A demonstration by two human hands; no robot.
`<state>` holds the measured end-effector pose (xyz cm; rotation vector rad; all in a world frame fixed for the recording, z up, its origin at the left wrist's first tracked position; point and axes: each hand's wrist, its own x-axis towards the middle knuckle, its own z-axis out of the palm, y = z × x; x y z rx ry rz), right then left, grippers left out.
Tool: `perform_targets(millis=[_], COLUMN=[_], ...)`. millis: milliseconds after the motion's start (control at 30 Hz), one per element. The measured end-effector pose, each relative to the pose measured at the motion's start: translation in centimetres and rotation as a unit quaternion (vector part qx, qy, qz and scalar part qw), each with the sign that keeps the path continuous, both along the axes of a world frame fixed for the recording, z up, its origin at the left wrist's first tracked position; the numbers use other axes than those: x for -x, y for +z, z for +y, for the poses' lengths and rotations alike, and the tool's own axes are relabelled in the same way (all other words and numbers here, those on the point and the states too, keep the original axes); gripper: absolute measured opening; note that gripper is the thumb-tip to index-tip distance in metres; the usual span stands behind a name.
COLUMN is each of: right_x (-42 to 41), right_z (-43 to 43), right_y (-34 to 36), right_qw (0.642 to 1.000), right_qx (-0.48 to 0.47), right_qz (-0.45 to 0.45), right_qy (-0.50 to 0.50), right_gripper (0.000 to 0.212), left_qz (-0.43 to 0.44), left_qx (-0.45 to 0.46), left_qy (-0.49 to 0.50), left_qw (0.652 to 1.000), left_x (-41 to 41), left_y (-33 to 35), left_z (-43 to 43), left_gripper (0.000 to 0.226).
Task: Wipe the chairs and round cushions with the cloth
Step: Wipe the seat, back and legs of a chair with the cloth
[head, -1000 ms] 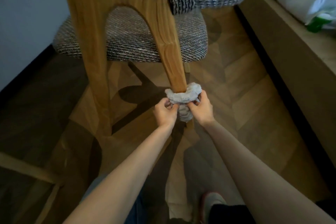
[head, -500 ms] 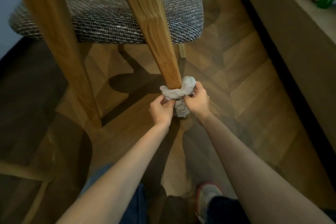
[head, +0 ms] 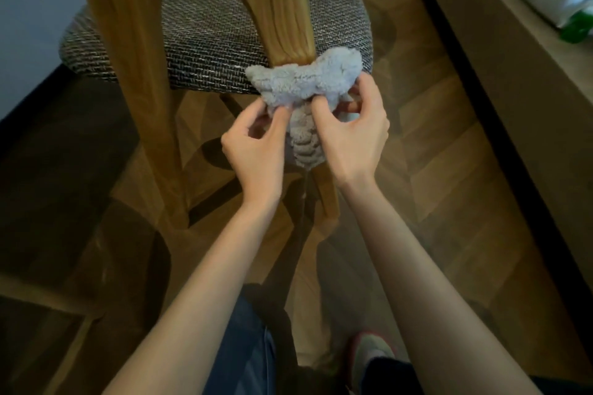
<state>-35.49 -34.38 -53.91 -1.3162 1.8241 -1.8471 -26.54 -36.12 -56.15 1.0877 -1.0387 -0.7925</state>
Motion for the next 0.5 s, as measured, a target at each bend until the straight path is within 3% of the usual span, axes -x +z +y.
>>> perform_targets(millis=[233, 400, 500], right_x=[-1.3, -1.1, -0.4], right_z=[-0.9, -0.3, 0.7], right_y=[0.9, 2.1, 3.5], right_qw=[0.999, 0.999, 0.987], right_qx=[0.033, -0.035, -0.155], right_qz=[-0.014, -0.018, -0.049], right_qy=[-0.031, -0.018, 0.014], right_gripper=[0.045, 0.027, 0.019], left_qz=[0.001, -0.075, -0.106], left_qx=[-0.007, -0.066, -0.142], left_qy=[0.020, 0.027, -0.007], left_qw=[1.000, 0.995, 0.984], left_x=[0.3, 0.6, -0.2], left_y=[0.6, 2.2, 3.4], left_z=[-0.6, 0.5, 1.0], left_gripper=[0.028, 0.027, 0.031])
